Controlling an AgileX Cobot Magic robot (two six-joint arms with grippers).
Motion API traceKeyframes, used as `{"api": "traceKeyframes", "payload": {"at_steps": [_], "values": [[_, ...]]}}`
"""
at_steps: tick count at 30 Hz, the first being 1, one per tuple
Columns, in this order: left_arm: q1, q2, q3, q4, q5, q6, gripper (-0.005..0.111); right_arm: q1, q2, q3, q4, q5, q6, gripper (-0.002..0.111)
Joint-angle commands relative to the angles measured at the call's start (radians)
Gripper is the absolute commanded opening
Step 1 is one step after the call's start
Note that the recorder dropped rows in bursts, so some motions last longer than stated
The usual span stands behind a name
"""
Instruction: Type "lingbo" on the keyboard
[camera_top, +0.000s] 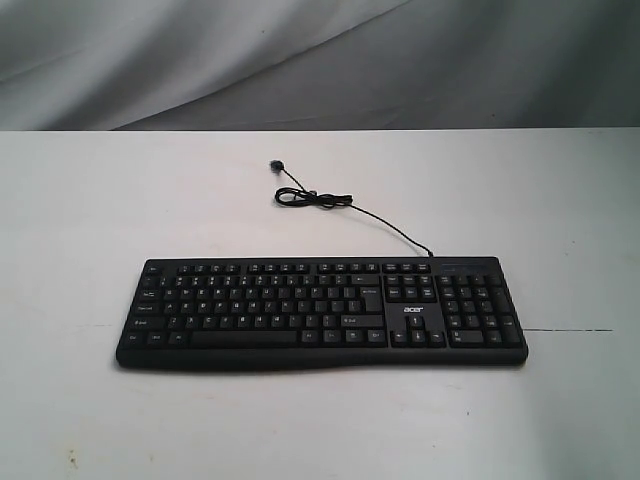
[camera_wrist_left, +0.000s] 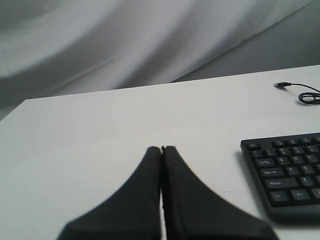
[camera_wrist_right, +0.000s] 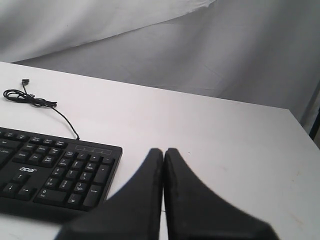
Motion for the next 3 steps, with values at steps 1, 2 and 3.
{"api": "traceKeyframes", "payload": {"at_steps": [1,2,3], "values": [[-0.007,-0.004,0.005,-0.002,-0.010,-0.004,0.000,-0.007,-0.009,0.004,-0.004,0.006,0.001,0.000],[-0.007,-0.004,0.005,-0.002,-0.010,-0.004,0.000,-0.007,-0.009,0.004,-0.004,0.006,0.001,0.000],[-0.007,-0.004,0.005,-0.002,-0.010,-0.004,0.000,-0.007,-0.009,0.004,-0.004,0.006,0.001,0.000]]}}
